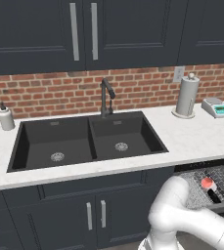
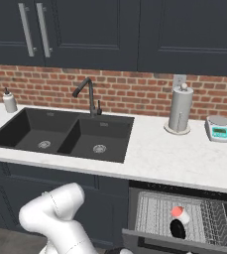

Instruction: Pick up the cup and bowl from the counter, place them in the dishwasher, and close the dishwasher door.

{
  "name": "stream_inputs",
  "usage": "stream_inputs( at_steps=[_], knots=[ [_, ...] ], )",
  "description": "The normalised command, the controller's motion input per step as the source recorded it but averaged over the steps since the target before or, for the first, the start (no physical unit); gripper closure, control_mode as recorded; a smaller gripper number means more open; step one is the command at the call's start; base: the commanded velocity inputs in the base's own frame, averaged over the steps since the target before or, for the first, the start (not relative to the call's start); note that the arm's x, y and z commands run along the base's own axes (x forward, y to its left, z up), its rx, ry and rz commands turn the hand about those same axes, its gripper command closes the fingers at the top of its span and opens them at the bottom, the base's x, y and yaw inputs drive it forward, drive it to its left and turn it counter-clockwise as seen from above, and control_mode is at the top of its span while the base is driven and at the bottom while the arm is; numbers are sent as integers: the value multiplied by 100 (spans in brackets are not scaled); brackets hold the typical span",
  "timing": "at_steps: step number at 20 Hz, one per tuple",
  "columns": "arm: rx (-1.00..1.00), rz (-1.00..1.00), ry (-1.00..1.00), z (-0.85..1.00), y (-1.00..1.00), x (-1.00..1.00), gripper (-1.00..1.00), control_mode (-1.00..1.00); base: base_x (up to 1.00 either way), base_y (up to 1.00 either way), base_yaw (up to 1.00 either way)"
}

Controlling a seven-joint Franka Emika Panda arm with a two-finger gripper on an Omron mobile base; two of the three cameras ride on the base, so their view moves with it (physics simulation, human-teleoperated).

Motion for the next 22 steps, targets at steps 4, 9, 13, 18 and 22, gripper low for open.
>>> stream_inputs(
  at_steps=[4,9,13,18,22],
  knots=[
    [45,26,-58,-39,17,100,-100,-100,0,0,0],
    [48,25,-50,-42,13,100,-100,-100,0,0,0],
    [40,18,-41,-48,0,99,-100,-100,0,0,0],
    [18,10,-27,-54,0,66,-100,-100,0,0,0],
    [6,4,-19,-47,0,44,-100,-100,0,0,0]
  ],
)
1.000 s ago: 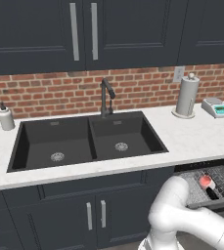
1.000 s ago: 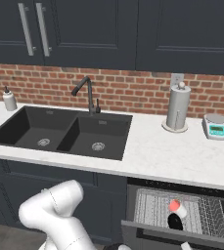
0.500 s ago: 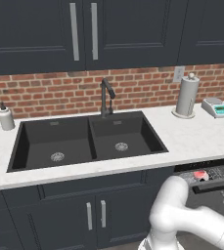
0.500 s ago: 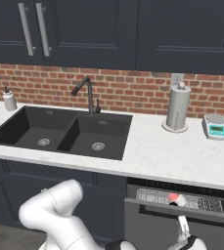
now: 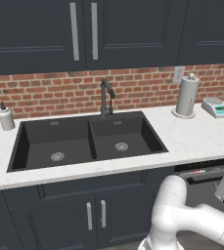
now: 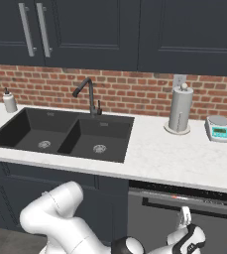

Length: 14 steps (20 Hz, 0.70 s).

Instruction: Pick up the cup and bowl from the counter, place them in the dishwasher, and close the dishwasher door.

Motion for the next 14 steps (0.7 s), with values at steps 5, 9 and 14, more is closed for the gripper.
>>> stream_inputs(
  at_steps=[5,9,14],
  knots=[
    [5,3,-13,-42,0,49,-100,-100,0,0,0],
    [3,0,-9,-42,0,83,-100,-100,0,0,0],
    [2,0,-6,-44,0,75,-100,-100,0,0,0]
  ],
)
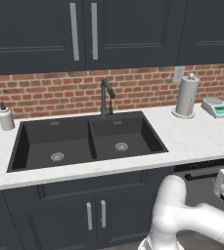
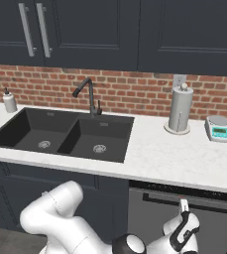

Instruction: Pick up the cup and bowl from the counter, place them in the dishwasher, and close the dishwasher door.

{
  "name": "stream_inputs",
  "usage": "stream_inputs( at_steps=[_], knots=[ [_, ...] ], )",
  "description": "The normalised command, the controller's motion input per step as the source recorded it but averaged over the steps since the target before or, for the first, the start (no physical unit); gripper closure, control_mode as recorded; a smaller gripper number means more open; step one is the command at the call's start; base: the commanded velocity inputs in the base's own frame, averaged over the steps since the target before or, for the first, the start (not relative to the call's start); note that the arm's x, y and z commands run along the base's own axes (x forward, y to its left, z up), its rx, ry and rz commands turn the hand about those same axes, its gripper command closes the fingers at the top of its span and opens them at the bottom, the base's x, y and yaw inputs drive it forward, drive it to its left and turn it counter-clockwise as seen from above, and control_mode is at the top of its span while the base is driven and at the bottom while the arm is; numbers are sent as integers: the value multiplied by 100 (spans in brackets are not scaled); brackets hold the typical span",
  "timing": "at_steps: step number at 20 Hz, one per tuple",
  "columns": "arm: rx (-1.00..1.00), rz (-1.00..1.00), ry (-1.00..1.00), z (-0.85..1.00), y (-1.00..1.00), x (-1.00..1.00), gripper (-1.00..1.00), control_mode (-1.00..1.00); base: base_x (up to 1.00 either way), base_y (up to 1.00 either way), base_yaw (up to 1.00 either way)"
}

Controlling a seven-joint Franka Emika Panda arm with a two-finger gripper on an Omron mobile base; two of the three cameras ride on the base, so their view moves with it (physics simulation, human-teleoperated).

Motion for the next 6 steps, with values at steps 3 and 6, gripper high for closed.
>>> stream_inputs(
  at_steps=[3,6],
  knots=[
    [1,0,-7,-55,0,80,-100,-100,0,0,0],
    [0,0,-4,-37,0,98,-100,-100,0,0,0]
  ],
)
